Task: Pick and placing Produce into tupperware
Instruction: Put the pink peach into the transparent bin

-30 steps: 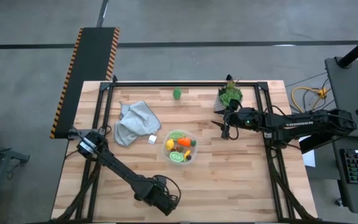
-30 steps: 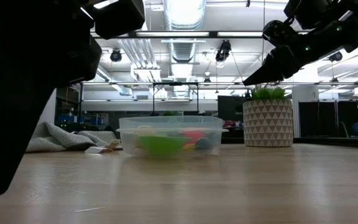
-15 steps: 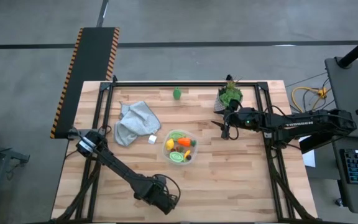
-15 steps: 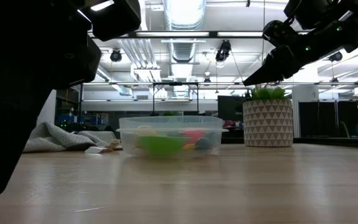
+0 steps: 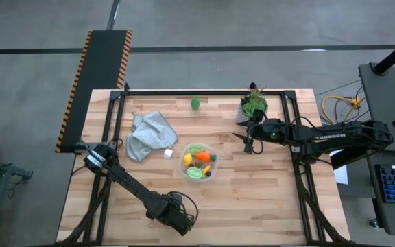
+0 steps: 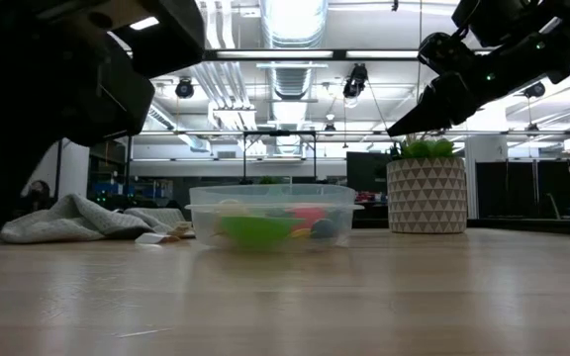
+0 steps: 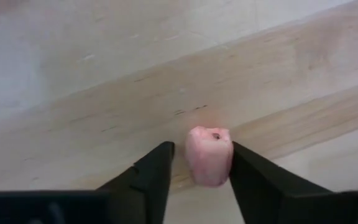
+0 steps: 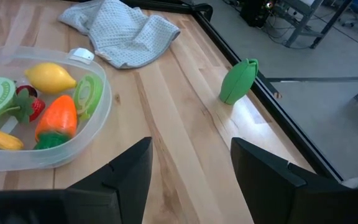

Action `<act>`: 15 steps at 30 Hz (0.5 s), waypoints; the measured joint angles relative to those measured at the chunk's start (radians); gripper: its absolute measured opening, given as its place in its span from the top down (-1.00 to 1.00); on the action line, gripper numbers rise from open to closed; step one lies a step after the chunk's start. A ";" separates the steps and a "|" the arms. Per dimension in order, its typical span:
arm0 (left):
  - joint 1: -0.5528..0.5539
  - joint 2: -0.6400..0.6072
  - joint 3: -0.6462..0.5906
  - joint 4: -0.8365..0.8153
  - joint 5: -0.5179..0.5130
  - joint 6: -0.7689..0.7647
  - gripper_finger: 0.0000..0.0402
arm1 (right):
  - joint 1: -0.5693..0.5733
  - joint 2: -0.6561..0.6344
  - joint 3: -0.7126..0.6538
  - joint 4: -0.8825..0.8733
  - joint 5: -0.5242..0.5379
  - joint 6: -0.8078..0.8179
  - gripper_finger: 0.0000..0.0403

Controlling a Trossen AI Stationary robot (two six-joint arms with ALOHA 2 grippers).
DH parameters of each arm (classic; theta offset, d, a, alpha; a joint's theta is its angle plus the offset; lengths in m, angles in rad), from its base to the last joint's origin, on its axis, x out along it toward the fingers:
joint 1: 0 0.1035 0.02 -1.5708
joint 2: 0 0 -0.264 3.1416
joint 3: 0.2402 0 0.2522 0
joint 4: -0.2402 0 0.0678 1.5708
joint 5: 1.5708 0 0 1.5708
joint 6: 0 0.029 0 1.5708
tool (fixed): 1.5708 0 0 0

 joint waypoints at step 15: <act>0.059 -0.020 0.085 0.025 -0.032 0.311 0.89 | 0.000 0.000 0.000 0.000 0.000 0.004 -0.04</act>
